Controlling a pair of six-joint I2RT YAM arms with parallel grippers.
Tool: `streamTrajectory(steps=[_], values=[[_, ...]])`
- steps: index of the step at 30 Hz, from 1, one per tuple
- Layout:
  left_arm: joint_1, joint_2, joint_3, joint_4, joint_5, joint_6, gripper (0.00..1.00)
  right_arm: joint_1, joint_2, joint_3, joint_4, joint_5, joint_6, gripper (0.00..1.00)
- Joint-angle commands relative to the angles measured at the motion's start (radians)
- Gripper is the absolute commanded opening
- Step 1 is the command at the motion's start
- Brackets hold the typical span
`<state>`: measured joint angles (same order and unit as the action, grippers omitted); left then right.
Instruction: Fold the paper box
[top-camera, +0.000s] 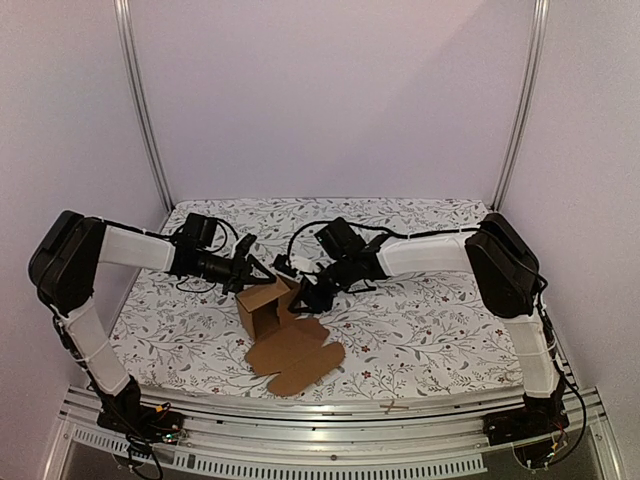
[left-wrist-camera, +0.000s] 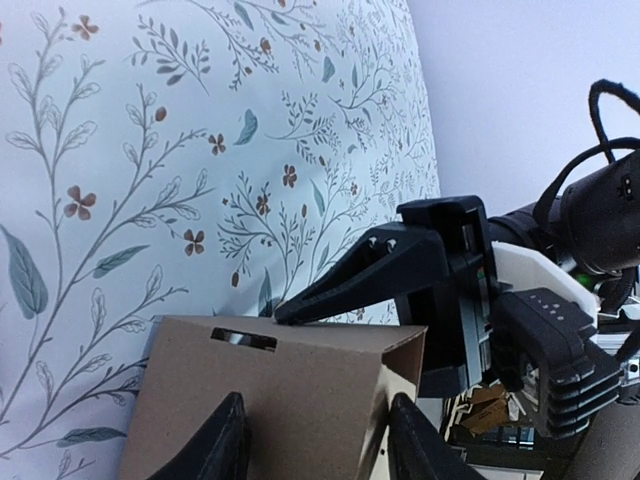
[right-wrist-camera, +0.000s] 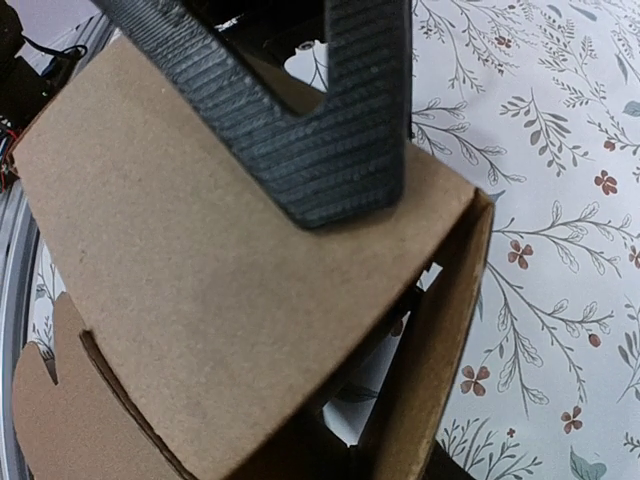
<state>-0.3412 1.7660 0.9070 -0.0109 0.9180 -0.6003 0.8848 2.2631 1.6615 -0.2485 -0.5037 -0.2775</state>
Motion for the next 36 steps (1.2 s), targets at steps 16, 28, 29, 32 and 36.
streamTrajectory(steps=[16, 28, 29, 32, 36], values=[[0.012, 0.104, -0.072, 0.359, 0.113, -0.27, 0.47, 0.033, 0.073, 0.128, 0.077, 0.129, 0.199, 0.27], [0.013, 0.16, -0.097, 0.663, 0.106, -0.527, 0.48, 0.096, 0.117, 0.328, -0.117, 0.366, 0.311, 0.3], [0.012, 0.164, -0.102, 0.68, 0.104, -0.539, 0.48, 0.096, 0.117, 0.341, -0.122, 0.352, 0.318, 0.3], [0.012, 0.161, -0.11, 0.708, 0.101, -0.557, 0.48, 0.095, 0.109, 0.368, -0.133, 0.356, 0.309, 0.21], [0.012, 0.159, -0.113, 0.718, 0.094, -0.566, 0.48, 0.091, 0.111, 0.359, -0.134, 0.402, 0.295, 0.01]])
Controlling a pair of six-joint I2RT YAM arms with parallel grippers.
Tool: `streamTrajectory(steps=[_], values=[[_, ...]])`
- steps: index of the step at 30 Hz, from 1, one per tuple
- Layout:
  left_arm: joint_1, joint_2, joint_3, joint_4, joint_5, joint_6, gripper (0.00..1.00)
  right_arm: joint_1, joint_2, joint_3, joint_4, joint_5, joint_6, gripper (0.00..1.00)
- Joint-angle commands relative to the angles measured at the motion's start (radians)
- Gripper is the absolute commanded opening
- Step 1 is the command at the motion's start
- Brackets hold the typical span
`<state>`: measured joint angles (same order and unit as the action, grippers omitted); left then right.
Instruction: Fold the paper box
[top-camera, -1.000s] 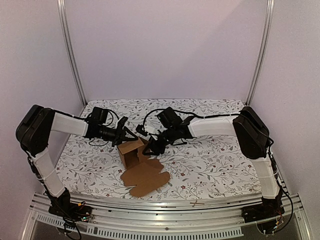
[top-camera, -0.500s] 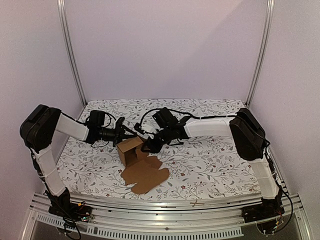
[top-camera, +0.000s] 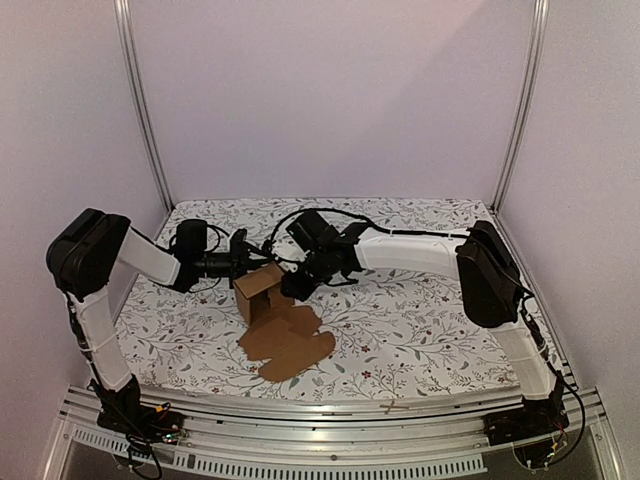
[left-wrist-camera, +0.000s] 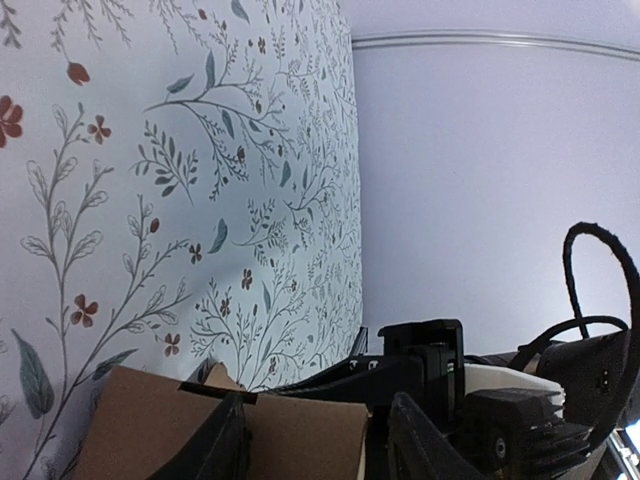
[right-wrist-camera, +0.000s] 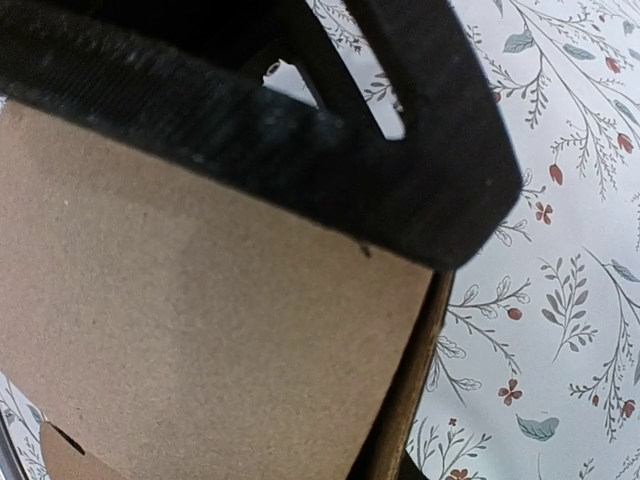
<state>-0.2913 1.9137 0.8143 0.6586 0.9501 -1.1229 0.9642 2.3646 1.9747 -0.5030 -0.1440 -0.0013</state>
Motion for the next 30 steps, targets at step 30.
streamTrajectory(steps=[30], values=[[0.009, -0.401, 0.163, -0.98, -0.379, 0.579, 0.53, -0.08, -0.226, -0.135, -1.049, 0.419, -0.667, 0.0]])
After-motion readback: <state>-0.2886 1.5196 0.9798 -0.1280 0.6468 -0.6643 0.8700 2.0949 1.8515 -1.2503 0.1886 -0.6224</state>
